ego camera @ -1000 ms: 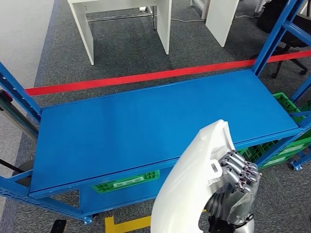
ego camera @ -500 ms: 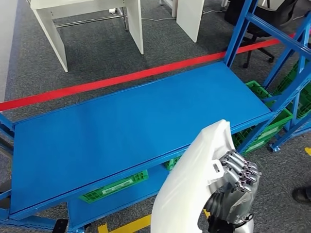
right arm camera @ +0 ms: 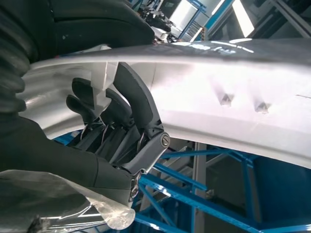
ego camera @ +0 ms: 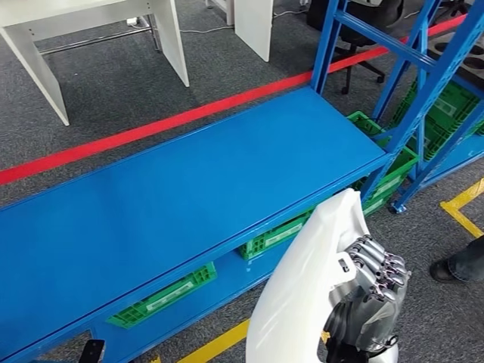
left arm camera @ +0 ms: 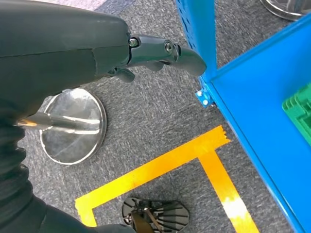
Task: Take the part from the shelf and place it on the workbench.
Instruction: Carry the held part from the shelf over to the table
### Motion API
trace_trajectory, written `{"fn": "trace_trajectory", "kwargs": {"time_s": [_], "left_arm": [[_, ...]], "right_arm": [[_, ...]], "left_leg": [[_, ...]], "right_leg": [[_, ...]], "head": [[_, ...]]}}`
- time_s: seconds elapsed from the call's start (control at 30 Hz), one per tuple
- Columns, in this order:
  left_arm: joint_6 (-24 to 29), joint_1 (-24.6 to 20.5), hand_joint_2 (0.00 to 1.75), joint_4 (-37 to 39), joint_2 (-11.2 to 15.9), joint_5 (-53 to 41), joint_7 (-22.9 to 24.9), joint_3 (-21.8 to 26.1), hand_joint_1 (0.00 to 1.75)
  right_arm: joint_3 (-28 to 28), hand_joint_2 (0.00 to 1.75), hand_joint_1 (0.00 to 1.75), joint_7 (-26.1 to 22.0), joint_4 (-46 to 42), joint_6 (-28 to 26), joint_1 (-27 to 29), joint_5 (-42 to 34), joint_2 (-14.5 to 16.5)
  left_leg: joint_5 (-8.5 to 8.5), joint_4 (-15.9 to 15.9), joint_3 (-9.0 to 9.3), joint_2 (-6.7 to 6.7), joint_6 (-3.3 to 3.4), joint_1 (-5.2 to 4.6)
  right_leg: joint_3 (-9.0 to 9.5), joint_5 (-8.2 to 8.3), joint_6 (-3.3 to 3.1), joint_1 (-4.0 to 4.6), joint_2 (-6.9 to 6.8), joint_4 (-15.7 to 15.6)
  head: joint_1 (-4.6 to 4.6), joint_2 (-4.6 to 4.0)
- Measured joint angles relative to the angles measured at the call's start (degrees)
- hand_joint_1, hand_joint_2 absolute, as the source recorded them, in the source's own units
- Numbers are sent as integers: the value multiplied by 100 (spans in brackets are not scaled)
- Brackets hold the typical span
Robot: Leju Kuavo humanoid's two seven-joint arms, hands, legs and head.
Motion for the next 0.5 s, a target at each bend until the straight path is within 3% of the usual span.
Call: {"fn": "trace_trajectory", "kwargs": {"time_s": [0.07, 0.1, 0.13, 0.2, 0.23, 0.27, 0.3, 0.37, 0.43, 0.5], "left_arm": [[-1, -7, 175, 0, 0, -1, -2, 1, 0], [-1, -14, 175, 0, 1, -2, -7, 1, 0], [-5, -16, 175, 0, 3, -2, -10, 1, 0], [-17, -8, 175, 0, 6, -5, -18, -1, 0], [-22, 3, 175, 0, 7, -6, -19, 0, 0], [-25, 13, 175, 0, 10, -8, -19, -1, 0], [-25, 20, 175, 0, 14, -9, -19, 1, 0], [-24, 22, 175, 0, 24, -16, -19, 1, 0], [-24, 20, 175, 0, 31, -24, -19, -1, 0], [-25, 15, 175, 0, 32, -26, -19, -3, 0]], "right_arm": [[1, 175, 175, 0, -2, -4, 5, -1, 1], [2, 175, 175, 0, -2, -8, 3, -1, 1], [2, 175, 175, -1, -3, -12, 2, -1, 1], [3, 175, 175, -2, -2, -18, 1, -3, 0], [3, 175, 175, -2, -2, -20, 3, -6, -1], [3, 175, 175, -2, -1, -21, 6, -8, -1], [3, 175, 175, -2, -1, -23, 7, -10, -1], [3, 175, 175, -2, 0, -26, 8, -13, -1], [4, 175, 175, -3, 0, -27, 5, -16, -1], [3, 175, 175, -5, 0, -31, 6, -21, -1]], "left_leg": [[-30, 11, 18, 42, -49, 11], [-111, 95, -5, -20, -78, 19], [-253, 296, -80, -119, -109, 31], [-633, 1021, -394, -324, -152, 55], [-768, 1385, -562, -362, -165, 62], [-811, 1614, -674, -375, -172, 66], [-742, 1642, -702, -380, -174, 68], [-332, 1113, -499, -418, -169, 81], [5, 392, -205, -622, -161, 113], [48, 112, -107, -789, -143, 120]], "right_leg": [[-11, 28, -58, -13, 103, -22], [-6, 46, -89, -31, 150, -44], [1, 64, -117, -53, 196, -65], [1, 78, -146, -72, 297, -74], [-1, 79, -150, -72, 356, -71], [0, 80, -152, -72, 418, -69], [4, 80, -151, -73, 480, -65], [16, 76, -140, -79, 606, -47], [2, 68, -99, -76, 722, -9], [-61, 84, -23, -79, 822, 18]], "head": [[-2, 0], [-10, 0], [-23, 0], [-44, 0], [-48, 0], [-48, 0], [-49, 0], [-50, 0], [-46, 0], [-45, 0]]}}
